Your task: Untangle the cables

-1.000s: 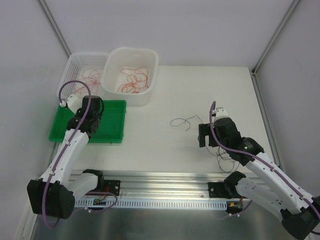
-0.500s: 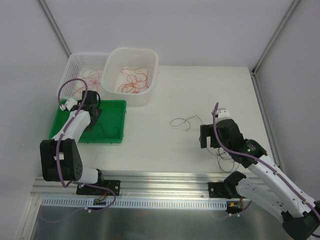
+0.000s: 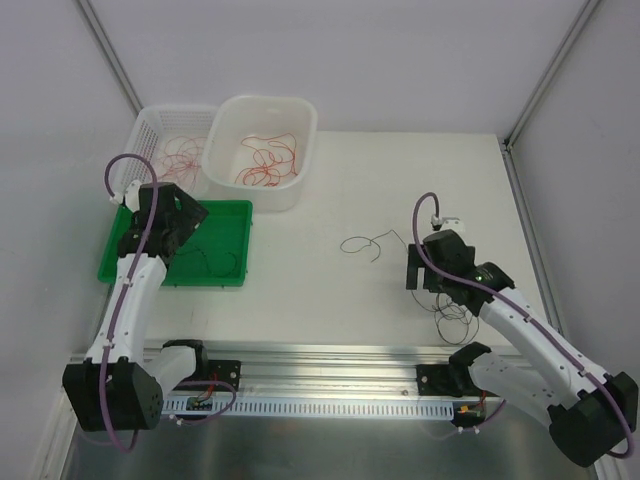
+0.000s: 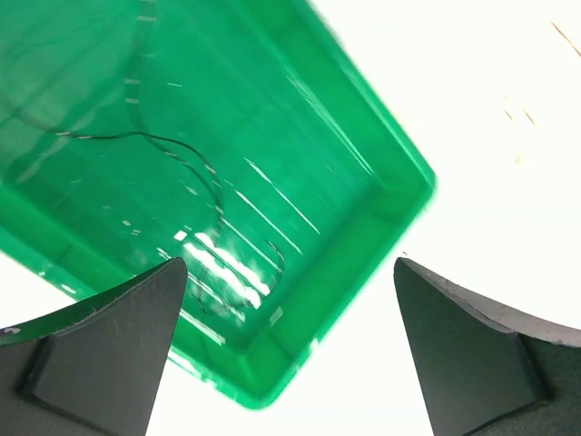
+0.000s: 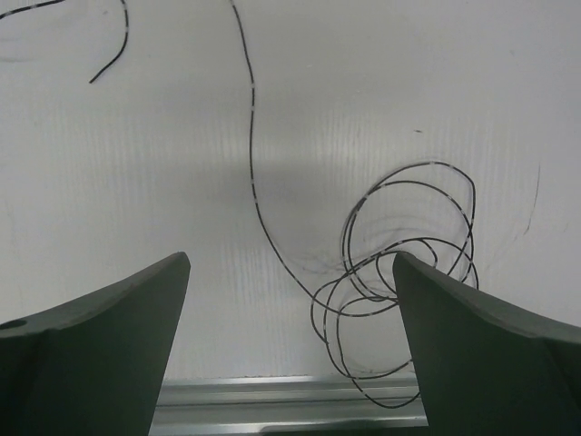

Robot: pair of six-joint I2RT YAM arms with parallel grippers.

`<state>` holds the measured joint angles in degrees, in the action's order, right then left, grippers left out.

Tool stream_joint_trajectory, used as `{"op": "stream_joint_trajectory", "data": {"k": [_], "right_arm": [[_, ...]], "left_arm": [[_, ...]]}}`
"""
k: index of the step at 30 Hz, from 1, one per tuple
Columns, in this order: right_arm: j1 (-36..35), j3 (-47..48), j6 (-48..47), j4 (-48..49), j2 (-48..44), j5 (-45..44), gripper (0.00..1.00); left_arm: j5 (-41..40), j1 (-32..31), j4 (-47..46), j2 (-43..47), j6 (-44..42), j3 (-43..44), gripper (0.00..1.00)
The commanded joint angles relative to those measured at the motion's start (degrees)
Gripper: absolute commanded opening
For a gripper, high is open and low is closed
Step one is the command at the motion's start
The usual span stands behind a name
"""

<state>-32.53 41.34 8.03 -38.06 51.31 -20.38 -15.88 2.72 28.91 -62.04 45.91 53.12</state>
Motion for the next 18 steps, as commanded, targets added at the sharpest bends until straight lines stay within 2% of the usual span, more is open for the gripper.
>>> {"op": "stream_joint_trajectory", "data": {"k": [1, 5, 8, 13, 16, 18], "right_arm": [[4.4, -1.0, 5.7, -2.4, 0.4, -3.2, 0.99], [10.4, -3.4, 10.7, -3.2, -0.2, -1.9, 0.98], [14.8, -6.6, 14.9, -3.1, -1.8, -0.8, 0.89], [22.5, -11.2, 17.5, 1.0, -1.2, 3.2, 0.86], [24.3, -12.7, 17.1, 5.0, 2.1, 5.6, 0.79], [24.3, -13.0, 17.3, 8.0, 3.9, 7.0, 0.68]], "left_arm": [[12.6, 0.3, 0.1, 3.8, -11.6, -0.4, 0.99], [23.7, 0.3, 0.1, 5.8, -20.1, -1.1, 0.99], [28.1, 0.2, 0.0, 6.8, -22.8, -2.8, 0.99], [31.1, 0.2, -1.1, 7.0, -24.2, -6.1, 0.99], [34.0, 0.2, -2.2, 8.0, -24.2, -7.0, 0.99], [35.8, -0.1, -2.9, 8.8, -24.3, -7.6, 0.99]]}}
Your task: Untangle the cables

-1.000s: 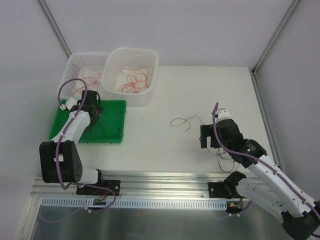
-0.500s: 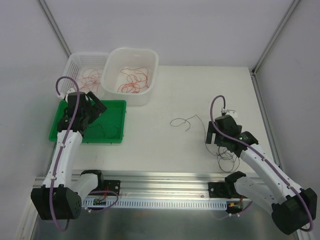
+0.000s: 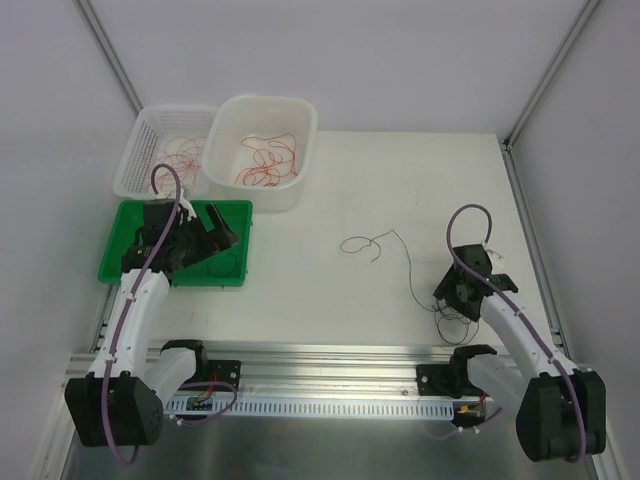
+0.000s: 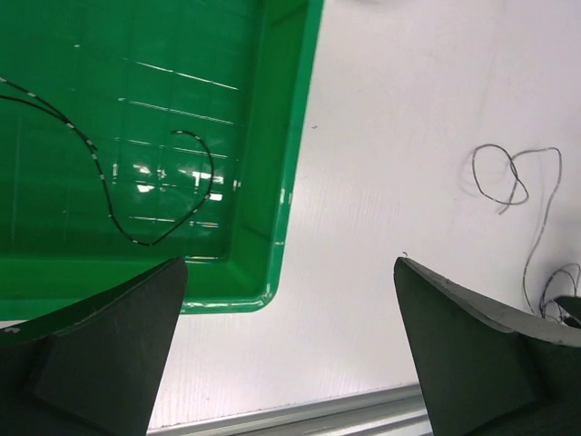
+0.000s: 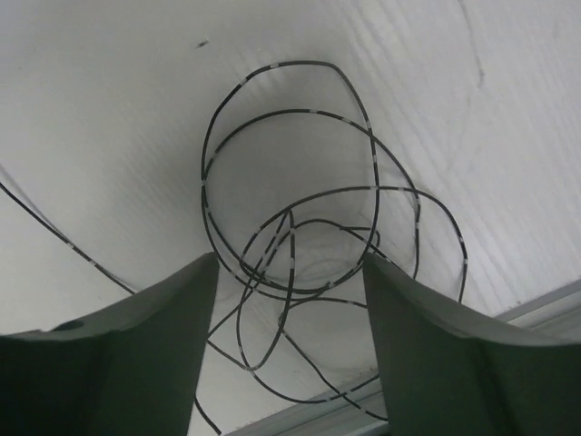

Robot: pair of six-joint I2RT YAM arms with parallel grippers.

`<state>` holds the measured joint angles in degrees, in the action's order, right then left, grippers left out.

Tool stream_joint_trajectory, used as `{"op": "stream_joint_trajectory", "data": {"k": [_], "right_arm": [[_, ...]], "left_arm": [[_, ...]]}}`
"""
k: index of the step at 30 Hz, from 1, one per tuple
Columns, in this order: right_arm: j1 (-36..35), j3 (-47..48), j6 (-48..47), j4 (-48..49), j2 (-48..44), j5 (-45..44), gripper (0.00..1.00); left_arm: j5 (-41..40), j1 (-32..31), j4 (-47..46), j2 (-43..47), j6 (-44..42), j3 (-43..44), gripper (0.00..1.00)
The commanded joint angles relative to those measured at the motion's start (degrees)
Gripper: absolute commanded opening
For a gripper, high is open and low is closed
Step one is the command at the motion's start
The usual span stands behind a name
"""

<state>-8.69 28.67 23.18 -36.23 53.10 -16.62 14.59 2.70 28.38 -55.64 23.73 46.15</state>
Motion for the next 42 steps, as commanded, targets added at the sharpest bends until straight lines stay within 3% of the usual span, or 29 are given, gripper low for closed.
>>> {"op": "stream_joint_trajectory", "data": {"k": [1, 7, 8, 10, 15, 21, 30, 38, 42], "right_arm": [[0.3, -0.4, 2.0, 7.2, 3.8, 4.0, 0.64], [-9.0, 4.3, 1.0, 11.4, 8.9, 4.7, 0.18], [-10.5, 5.4, 0.7, 11.8, 9.7, 5.3, 0.07], [-14.6, 7.3, 0.3, 12.9, 11.4, 5.9, 0.01], [-24.6, 15.5, -4.7, 15.2, 13.9, 10.7, 0.01], [-32.2, 23.4, -13.9, 14.3, 14.0, 16.1, 0.01], [-37.3, 26.4, -22.3, 14.5, 9.8, 26.2, 0.01], [-38.1, 27.4, -25.1, 13.6, 6.4, 29.7, 0.01], [-38.7, 27.1, -25.4, 14.0, 5.0, 30.2, 0.01]], "left_arm": [[5.8, -0.1, -2.6, 2.5, -2.1, -0.8, 0.99], [9.2, -1.8, -4.3, 3.2, -2.5, -1.4, 0.99], [9.8, -2.3, -4.6, 3.2, -2.5, -1.4, 0.99], [10.5, -4.0, -4.7, 2.9, -2.6, -1.6, 0.99], [9.9, -10.0, -5.0, 2.3, -2.9, -0.9, 0.99], [7.4, -21.8, -6.2, 0.9, 1.7, -0.2, 0.99], [0.8, -37.2, -15.8, -6.1, 6.2, 0.8, 0.99], [-1.2, -44.9, -25.9, -17.0, 7.5, 1.9, 0.97], [-1.9, -46.5, -27.8, -23.1, 8.8, 4.9, 0.91]]}}
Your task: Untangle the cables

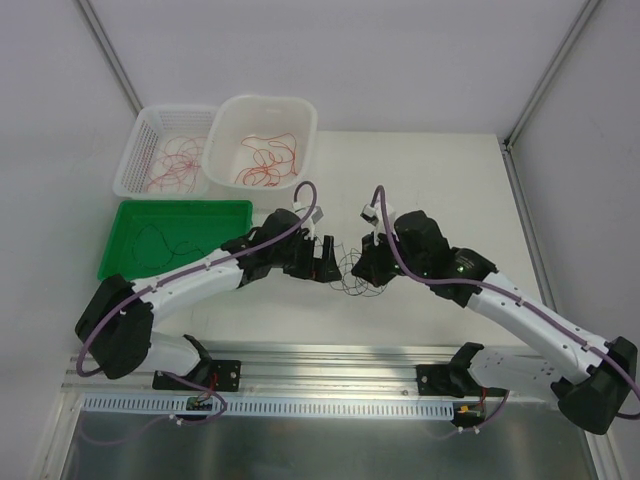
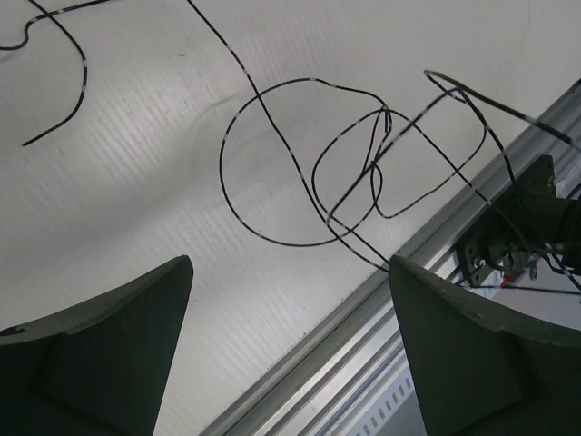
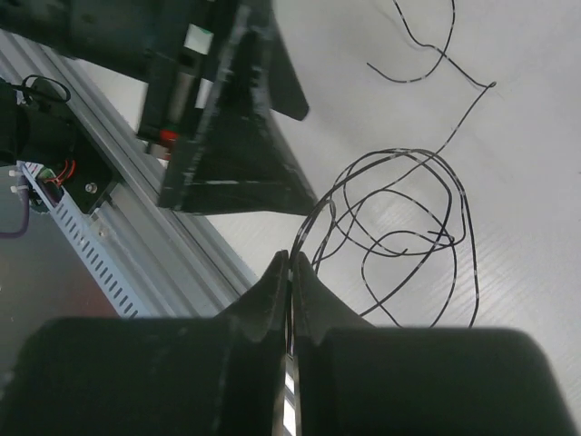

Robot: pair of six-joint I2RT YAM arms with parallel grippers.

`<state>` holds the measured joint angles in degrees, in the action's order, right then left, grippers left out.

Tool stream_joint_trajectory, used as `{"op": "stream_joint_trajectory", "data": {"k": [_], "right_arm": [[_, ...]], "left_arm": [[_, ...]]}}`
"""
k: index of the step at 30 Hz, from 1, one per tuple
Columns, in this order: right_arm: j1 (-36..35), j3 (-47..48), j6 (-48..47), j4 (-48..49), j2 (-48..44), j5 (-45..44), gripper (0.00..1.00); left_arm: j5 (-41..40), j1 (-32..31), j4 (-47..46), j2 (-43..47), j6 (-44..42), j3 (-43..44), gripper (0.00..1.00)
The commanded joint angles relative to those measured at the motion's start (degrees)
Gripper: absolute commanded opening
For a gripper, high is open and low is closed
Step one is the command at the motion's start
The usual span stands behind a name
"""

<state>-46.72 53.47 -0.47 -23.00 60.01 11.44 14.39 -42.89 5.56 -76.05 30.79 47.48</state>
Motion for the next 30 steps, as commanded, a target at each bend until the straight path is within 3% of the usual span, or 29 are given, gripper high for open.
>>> {"op": "stream_joint_trajectory", "data": {"k": [1, 4, 8, 11, 12, 13, 19, 22, 28, 30], "right_arm": [[-0.7, 2.2, -1.8, 0.8, -2.3, 2.4, 0.01], [-0.9, 1.9, -1.8, 0.9, -2.9, 2.4, 0.01], [-1.1, 1.4, -2.0, 1.0, -3.9, 2.2, 0.01], [-1.1, 1.5, -2.7, -1.2, -5.2, -0.5, 0.01], [-1.1, 1.5, -2.9, -2.4, -5.8, -1.9, 0.01], [-1.1, 1.5, -3.1, -3.6, -6.2, -3.5, 0.01], [-0.6, 2.2, -3.0, -16.9, -11.6, -28.1, 0.01], [1.6, 3.7, -1.8, -23.6, -14.5, -37.2, 0.01], [8.8, 5.6, -0.6, -29.3, -19.2, -46.0, 0.01], [10.4, 5.0, -0.5, -29.3, -19.2, -45.4, 0.01]], "left_arm": [[-1.5, -1.1, -5.4, -4.9, 2.2, 4.0, 0.89], [-0.2, -2.5, -8.3, -8.5, 2.8, 5.9, 0.86], [0.6, -3.7, -10.4, -12.1, 3.9, 7.8, 0.74], [0.1, -3.9, -10.3, -12.8, 3.8, 7.9, 0.35], [-2.2, -3.9, -10.2, -12.4, 2.5, 7.5, 0.06], [-3.8, -3.8, -9.9, -11.0, 1.9, 7.0, 0.0], [-21.4, -1.3, 1.2, -2.7, -4.2, 7.7, 0.0], [-25.9, 1.3, 5.2, 1.3, -6.0, 8.6, 0.0], [-29.4, 8.7, 12.0, 7.4, -5.6, 9.8, 0.0], [-28.0, 11.9, 13.1, 8.8, -5.3, 10.6, 0.0]]}}
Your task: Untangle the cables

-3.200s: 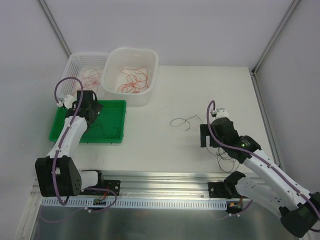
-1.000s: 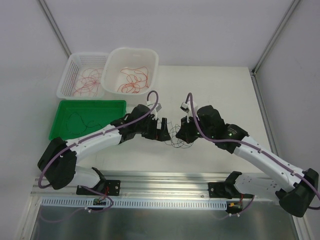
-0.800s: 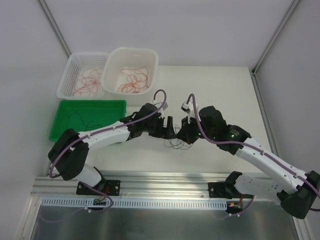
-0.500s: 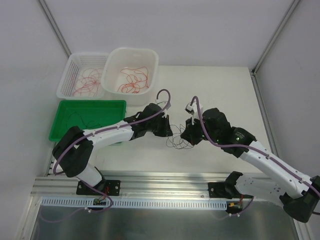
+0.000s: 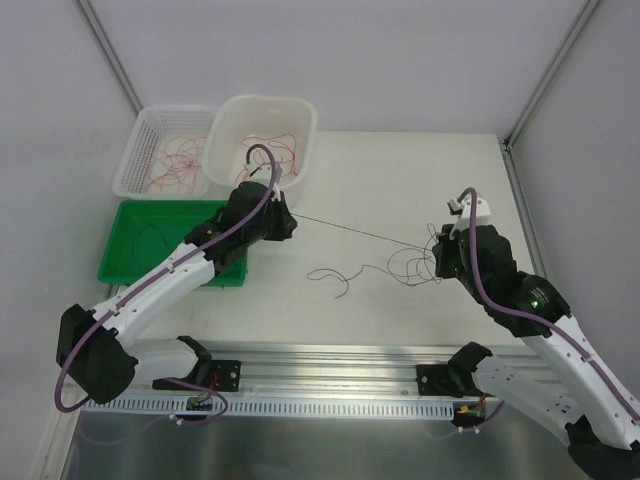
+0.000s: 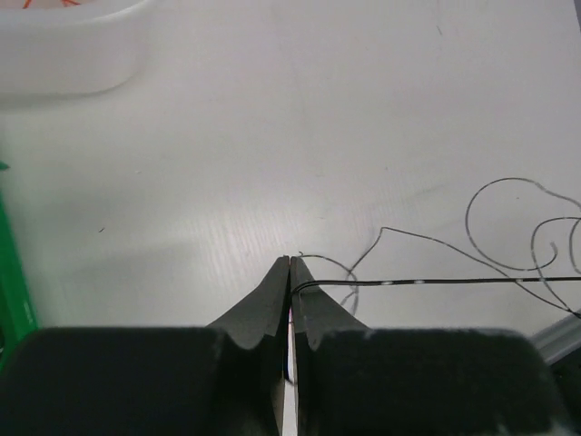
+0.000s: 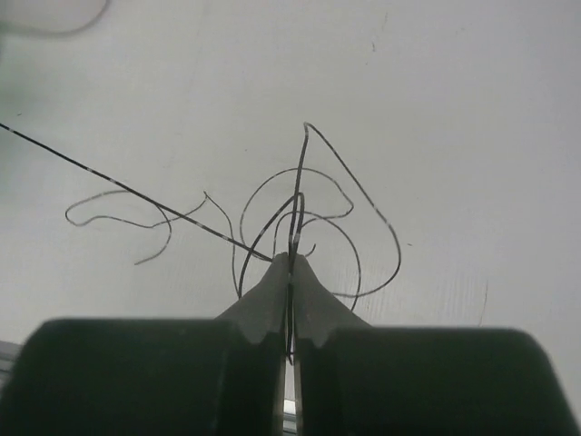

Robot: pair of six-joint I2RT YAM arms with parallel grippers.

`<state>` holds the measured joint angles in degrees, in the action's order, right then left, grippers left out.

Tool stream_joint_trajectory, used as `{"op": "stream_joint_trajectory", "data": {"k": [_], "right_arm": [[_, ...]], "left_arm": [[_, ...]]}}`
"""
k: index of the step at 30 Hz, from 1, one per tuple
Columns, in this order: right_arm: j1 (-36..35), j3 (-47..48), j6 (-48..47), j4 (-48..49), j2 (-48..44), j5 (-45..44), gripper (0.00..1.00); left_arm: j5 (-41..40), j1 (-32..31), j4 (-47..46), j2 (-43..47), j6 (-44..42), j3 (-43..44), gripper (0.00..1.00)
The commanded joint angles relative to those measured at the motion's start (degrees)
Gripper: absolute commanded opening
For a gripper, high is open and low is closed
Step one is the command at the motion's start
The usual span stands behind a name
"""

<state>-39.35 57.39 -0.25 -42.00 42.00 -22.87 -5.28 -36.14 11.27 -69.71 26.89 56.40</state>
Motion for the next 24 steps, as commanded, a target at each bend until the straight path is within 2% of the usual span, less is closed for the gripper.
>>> {"op": "stream_joint_trajectory", "data": {"k": [1, 2, 3, 6, 9, 10, 18, 20, 22, 24], "right_arm": [[3.6, 0.7, -0.3, -10.2, -1.0, -9.1, 0.03], [4.5, 0.3, 0.1, -9.6, -0.3, -7.7, 0.05], [4.7, -1.1, 0.1, -9.0, 0.1, -6.1, 0.12], [4.6, -3.9, 2.5, -4.6, 1.0, 1.6, 0.25], [4.7, -6.5, 4.2, -1.0, 2.4, 6.3, 0.53], [4.6, -6.9, 4.5, -0.5, 2.7, 7.4, 0.57], [4.6, -12.0, 5.6, 7.5, 8.6, 17.0, 0.61], [4.6, -13.7, 6.2, 13.3, 10.0, 22.3, 0.61], [3.8, -15.2, 6.2, 20.1, 11.3, 30.4, 0.67], [2.3, -15.6, 5.8, 24.7, 13.5, 33.0, 0.7]], "left_arm": [[-7.9, 5.8, 8.1, 4.0, -1.2, 2.1, 0.0], [-7.6, 6.2, 8.9, 4.8, -1.5, 3.5, 0.0], [-6.2, 6.3, 9.2, 6.1, -2.3, 4.3, 0.0], [-1.3, 6.2, 9.6, 7.7, -2.9, 7.3, 0.0], [3.9, 6.2, 10.0, 8.8, -2.7, 8.9, 0.0], [5.2, 6.3, 10.0, 9.1, -2.6, 9.0, 0.0], [9.2, 6.3, 10.8, 11.9, -1.5, 8.5, 0.0], [9.8, 6.2, 11.2, 12.5, -1.4, 8.5, 0.0], [10.2, 6.3, 11.5, 13.4, -1.3, 8.6, 0.0], [9.9, 6.3, 12.1, 14.0, -1.3, 8.5, 0.0]]}}
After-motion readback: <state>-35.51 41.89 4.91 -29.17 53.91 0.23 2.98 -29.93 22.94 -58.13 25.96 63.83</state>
